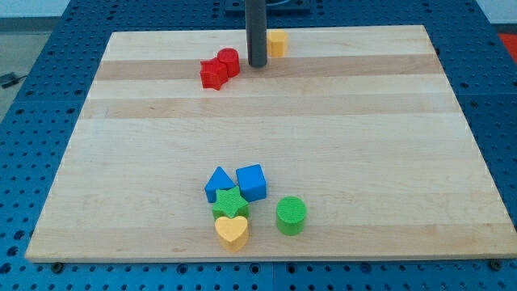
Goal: Place the red circle into the green circle
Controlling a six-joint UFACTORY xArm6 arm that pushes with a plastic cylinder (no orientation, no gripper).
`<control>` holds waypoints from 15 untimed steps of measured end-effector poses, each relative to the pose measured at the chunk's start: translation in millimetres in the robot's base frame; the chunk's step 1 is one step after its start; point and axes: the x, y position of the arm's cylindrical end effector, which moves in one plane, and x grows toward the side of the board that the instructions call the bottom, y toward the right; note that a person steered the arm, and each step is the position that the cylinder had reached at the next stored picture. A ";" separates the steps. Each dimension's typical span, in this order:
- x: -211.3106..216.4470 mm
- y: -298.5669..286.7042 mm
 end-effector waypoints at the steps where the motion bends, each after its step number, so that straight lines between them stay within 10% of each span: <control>1: -11.6 -30.2; 15: 257.2 65.2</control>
